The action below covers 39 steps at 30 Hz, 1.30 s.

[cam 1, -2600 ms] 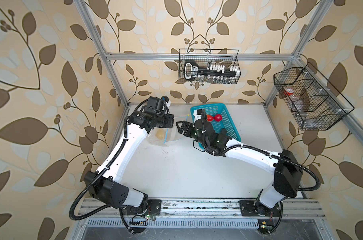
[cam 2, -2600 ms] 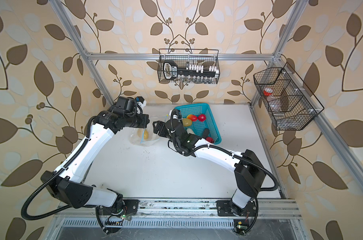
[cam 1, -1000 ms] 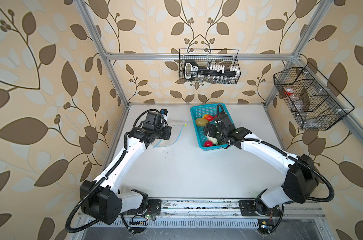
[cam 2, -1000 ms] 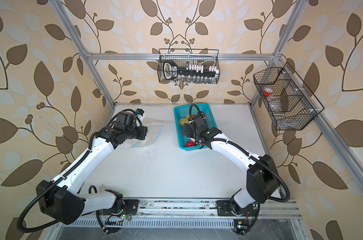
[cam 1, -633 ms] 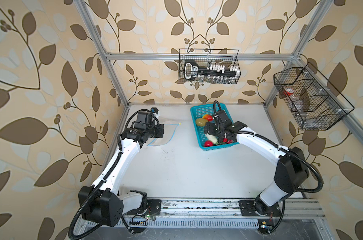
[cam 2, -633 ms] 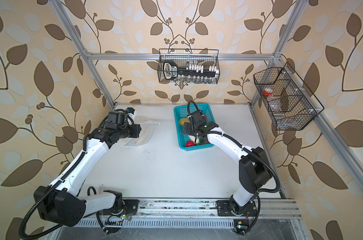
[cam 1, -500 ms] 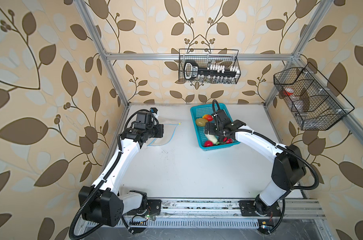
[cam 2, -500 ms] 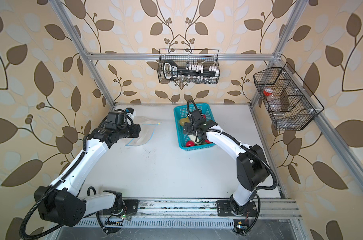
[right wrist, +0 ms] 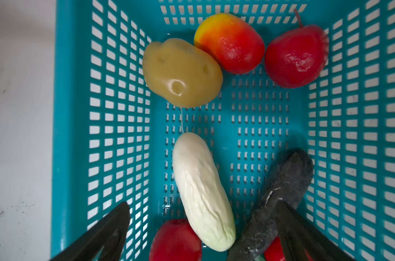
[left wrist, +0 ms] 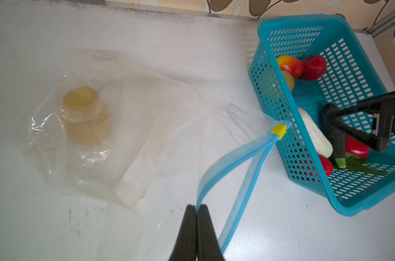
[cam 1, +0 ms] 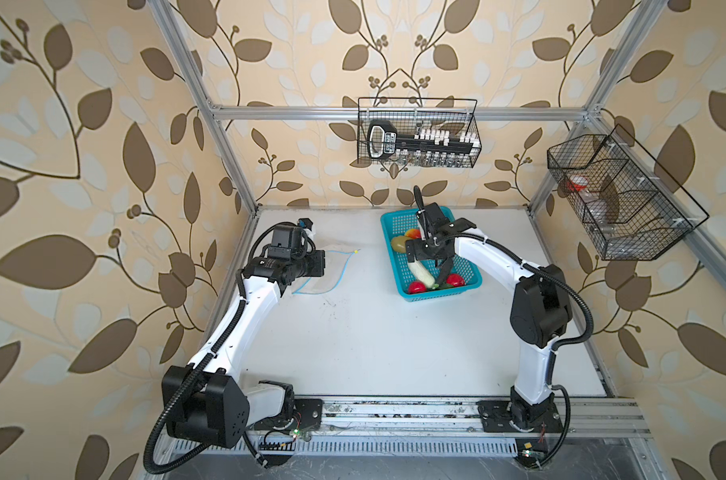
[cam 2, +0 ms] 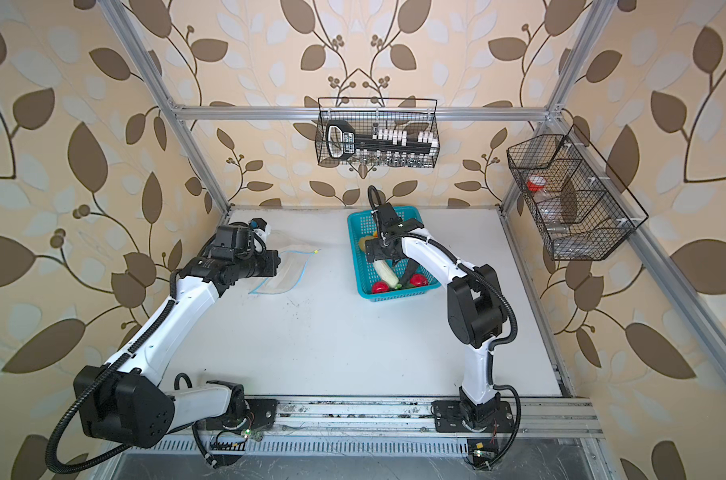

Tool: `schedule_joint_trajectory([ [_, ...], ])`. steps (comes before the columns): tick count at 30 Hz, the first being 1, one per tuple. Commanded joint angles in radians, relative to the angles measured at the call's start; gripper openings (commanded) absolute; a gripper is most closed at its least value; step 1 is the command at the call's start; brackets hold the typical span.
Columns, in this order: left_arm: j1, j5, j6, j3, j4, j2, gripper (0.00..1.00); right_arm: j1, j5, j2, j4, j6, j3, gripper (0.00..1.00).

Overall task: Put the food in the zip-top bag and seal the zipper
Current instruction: 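Lower the right gripper onto the white radish in the basket and grasp it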

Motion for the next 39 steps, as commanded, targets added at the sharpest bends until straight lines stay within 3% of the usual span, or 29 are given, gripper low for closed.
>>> schedule_joint_trajectory([
  [1, 0.011, -0.001, 0.015, -0.003, 0.030, -0.002, 0.00, 0.010, -0.011, 0.008, -0.054, -0.073, 0.016, 1.00],
  [18, 0.013, 0.031, 0.011, -0.021, 0.034, -0.021, 0.00, 0.016, -0.062, 0.151, -0.020, -0.084, 0.002, 0.86],
  [39, 0.052, 0.045, 0.006, -0.039, 0.045, -0.021, 0.00, 0.013, -0.026, 0.237, -0.036, -0.094, 0.091, 0.80],
])
